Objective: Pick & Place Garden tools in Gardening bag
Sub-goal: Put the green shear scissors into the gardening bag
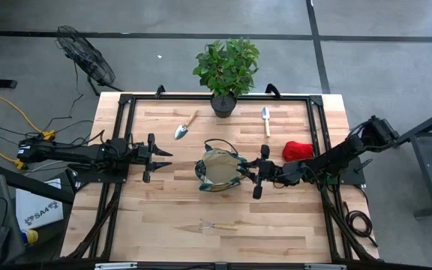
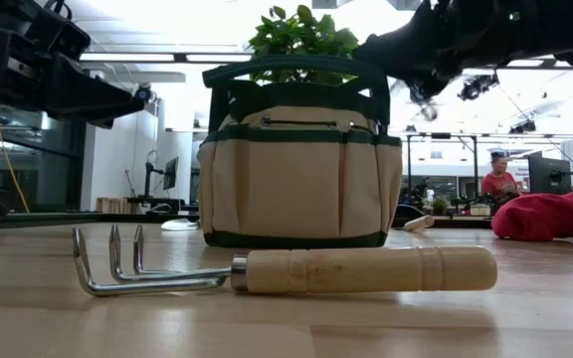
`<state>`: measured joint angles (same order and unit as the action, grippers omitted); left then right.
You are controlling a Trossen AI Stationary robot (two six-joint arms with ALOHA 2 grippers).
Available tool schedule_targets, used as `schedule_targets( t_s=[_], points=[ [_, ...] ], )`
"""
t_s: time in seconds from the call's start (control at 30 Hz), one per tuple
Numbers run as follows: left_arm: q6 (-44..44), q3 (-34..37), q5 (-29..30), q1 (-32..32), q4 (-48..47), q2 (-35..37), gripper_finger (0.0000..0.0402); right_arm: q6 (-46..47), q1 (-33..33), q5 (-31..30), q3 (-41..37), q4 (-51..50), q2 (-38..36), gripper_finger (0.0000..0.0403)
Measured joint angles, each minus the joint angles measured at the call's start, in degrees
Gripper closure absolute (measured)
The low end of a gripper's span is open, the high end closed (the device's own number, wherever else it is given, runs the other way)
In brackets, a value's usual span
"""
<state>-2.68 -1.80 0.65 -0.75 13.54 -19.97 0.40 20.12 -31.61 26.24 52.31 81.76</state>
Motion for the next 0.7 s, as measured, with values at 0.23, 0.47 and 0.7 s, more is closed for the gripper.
schedule_targets(
  t_s=[0.23, 0.47, 0.7],
  points=[
    [0.0, 0.0, 0.0, 0.0, 0.0, 0.0, 0.0263, 0.0, 0.1, -4.3, 0.0, 0.6, 0.0, 0.0308],
    [0.0, 0.0, 0.0, 0.0, 0.0, 0.0, 0.0263, 0.0, 0.1, -5.8, 0.0, 1.6, 0.0, 0.0265],
    [0.0, 0.0, 0.0, 0.0, 0.0, 0.0, 0.0263, 0.0, 0.1, -6.7, 0.0, 2.0, 0.0, 0.0210]
  ],
)
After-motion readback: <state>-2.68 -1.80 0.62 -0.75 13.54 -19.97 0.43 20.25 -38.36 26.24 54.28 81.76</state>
